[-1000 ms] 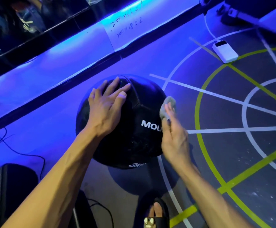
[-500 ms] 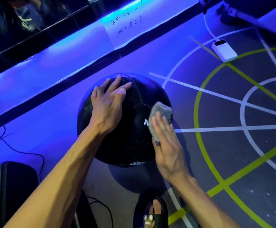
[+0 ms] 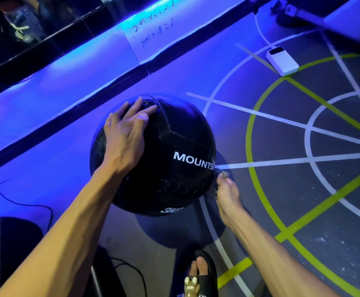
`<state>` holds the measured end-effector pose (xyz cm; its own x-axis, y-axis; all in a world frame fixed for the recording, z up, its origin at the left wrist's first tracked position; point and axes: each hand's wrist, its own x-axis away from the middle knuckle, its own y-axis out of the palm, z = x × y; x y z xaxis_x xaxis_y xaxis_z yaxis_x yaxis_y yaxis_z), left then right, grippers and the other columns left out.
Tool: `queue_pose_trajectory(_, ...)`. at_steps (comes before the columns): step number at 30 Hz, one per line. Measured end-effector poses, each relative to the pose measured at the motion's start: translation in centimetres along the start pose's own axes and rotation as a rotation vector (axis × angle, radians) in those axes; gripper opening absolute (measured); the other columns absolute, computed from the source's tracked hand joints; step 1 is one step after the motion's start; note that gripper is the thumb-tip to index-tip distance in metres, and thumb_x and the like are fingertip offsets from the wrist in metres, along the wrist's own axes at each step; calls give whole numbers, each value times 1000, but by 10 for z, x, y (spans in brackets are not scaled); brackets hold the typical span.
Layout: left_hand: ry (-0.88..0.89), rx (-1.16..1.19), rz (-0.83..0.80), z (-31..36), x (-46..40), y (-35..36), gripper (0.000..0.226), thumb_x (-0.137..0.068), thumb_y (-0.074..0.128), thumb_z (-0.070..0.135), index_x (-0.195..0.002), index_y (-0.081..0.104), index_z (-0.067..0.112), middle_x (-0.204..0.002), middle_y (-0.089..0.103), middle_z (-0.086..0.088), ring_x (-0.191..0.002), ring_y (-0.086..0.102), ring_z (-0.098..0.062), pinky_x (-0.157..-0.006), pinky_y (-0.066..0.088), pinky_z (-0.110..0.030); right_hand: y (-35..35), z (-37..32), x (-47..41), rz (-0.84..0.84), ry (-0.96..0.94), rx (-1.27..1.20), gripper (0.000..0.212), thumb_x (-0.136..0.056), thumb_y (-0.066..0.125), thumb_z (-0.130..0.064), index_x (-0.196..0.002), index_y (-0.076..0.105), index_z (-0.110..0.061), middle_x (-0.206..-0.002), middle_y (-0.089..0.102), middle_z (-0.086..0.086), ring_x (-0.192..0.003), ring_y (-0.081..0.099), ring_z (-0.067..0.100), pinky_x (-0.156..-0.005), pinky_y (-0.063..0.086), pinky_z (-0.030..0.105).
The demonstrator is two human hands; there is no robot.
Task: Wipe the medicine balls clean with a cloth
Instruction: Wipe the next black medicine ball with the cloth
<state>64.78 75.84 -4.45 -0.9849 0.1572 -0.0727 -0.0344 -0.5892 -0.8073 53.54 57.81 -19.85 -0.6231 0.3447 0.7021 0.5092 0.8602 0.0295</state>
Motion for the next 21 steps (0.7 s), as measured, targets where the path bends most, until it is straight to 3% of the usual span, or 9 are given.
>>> queue_pose_trajectory(3,-6,10,11,-2,-2,-2,47,-98,22,48,-131,55,51,-160,41,10,-150,26,-17,-125,10,-49,11,-10,33,22,-106,55,32,-107,43,-38,-98,65,-16,-85,66,-4,-78,60,11,-69,44,27)
queue_pose_trajectory(5,-20,63,15,-5,-2,-7,47,-92,21,55,-126,54,56,-159,43,9,-150,27,-17,-125,13,-50,14,-13,65,0,-190,101,31,-108,41,-36,-116,69,-25,-102,70,-16,-90,63,0,-77,45,21)
queue_pose_trajectory(8,-37,101,11,-7,0,-10,47,-88,20,59,-121,53,61,-159,43,11,-150,27,-14,-125,14,-49,4,-9,84,-43,-317,211,40,-109,38,-32,-146,52,-31,-134,57,-20,-119,51,-2,-90,39,9)
queue_pose_trajectory(10,-37,113,6,-3,2,-9,44,-89,21,58,-119,53,62,-159,43,12,-150,27,-13,-125,13,-49,1,-5,70,-11,-304,226,37,-109,38,-30,-140,59,-25,-131,59,-17,-122,51,3,-95,39,15)
queue_pose_trajectory(12,-42,124,5,1,4,-7,40,-92,24,54,-118,53,63,-159,43,14,-150,26,-11,-125,12,-48,1,-1,48,28,-173,226,33,-109,38,-31,-105,69,-18,-101,69,-4,-105,61,22,-86,44,33)
queue_pose_trajectory(14,-44,108,14,2,8,-4,40,-97,26,46,-121,54,60,-159,42,14,-150,25,-12,-126,10,-48,2,-6,41,60,-121,247,37,-108,38,-34,-95,64,-11,-88,67,5,-95,61,30,-82,45,41)
queue_pose_trajectory(17,-31,51,15,1,10,-5,43,-100,25,42,-128,53,55,-160,40,14,-151,24,-12,-126,9,-48,8,-19,62,45,-267,255,37,-108,38,-37,-132,64,-24,-124,68,-3,-119,58,24,-92,41,29)
queue_pose_trajectory(19,-36,32,18,-1,12,-6,46,-99,24,45,-132,55,52,-161,39,15,-150,24,-11,-126,9,-47,9,-26,84,-15,-520,309,46,-108,37,-37,-151,46,-28,-152,48,-11,-139,43,6,-104,31,11)
queue_pose_trajectory(21,-22,16,23,-3,16,-6,54,-97,22,52,-136,57,47,-161,38,15,-151,23,-12,-125,8,-48,9,-23,87,-90,-755,353,53,-105,36,-34,-156,37,-21,-161,32,-13,-148,26,-3,-114,20,7)
